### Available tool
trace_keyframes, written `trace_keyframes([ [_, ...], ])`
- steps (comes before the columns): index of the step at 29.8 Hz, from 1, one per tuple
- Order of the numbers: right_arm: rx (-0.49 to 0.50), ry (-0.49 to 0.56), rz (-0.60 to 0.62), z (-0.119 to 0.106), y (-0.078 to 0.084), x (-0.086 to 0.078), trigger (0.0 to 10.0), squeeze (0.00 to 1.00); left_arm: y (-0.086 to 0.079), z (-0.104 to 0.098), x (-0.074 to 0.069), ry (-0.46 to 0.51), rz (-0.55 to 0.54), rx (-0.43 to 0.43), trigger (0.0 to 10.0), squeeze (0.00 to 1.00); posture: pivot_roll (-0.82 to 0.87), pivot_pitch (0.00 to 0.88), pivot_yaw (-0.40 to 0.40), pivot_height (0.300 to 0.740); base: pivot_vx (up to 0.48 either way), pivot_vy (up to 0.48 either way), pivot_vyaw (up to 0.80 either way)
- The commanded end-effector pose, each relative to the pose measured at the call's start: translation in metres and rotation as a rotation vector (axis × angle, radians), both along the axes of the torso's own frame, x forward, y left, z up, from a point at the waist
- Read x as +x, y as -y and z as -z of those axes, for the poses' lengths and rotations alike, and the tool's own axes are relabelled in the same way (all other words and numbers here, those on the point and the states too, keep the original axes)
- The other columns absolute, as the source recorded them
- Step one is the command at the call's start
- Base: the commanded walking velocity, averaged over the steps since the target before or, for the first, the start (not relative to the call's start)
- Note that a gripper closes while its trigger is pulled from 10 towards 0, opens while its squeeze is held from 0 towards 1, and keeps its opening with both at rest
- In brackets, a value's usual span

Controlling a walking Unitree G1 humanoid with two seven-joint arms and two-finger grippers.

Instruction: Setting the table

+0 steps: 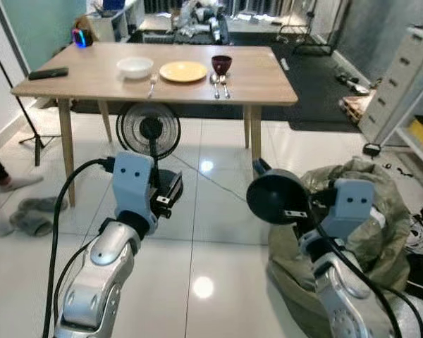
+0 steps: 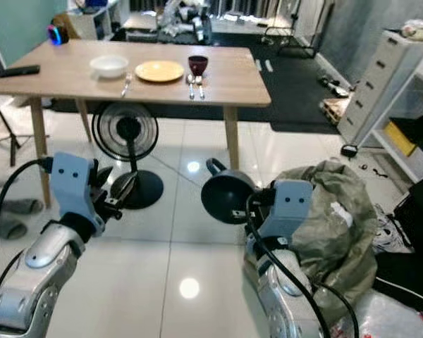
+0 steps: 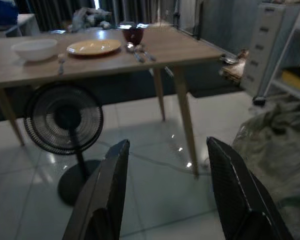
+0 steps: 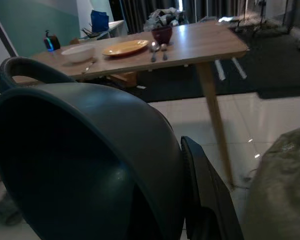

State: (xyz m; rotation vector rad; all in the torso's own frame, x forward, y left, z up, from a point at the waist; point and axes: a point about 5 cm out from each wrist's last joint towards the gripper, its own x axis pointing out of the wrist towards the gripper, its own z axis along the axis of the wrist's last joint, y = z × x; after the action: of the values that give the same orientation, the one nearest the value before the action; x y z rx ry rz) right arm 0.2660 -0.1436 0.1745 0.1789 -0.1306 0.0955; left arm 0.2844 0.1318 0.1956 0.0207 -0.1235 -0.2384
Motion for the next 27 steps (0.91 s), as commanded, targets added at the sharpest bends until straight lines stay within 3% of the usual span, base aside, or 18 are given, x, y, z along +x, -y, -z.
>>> trace_keyframes([
  [1, -0.005, 0.018, -0.007, -0.0030, -0.0022, 0.0013, 10.0, 0.00, 0.0010, 0.0012, 0.0009, -0.008, -0.002, 0.005, 10.0, 0.00, -0.05, 0.000, 0.087, 0.740, 0.480, 0.000, 0.00],
  [27, 0.007, 0.033, 0.010, -0.0053, -0.0007, 0.0023, 10.0, 0.00, 0.0037, 0.0020, -0.0001, -0.008, 0.009, 0.000, 10.0, 0.00, -0.05, 0.000, 0.088, 0.740, 0.480, 0.000, 0.00],
])
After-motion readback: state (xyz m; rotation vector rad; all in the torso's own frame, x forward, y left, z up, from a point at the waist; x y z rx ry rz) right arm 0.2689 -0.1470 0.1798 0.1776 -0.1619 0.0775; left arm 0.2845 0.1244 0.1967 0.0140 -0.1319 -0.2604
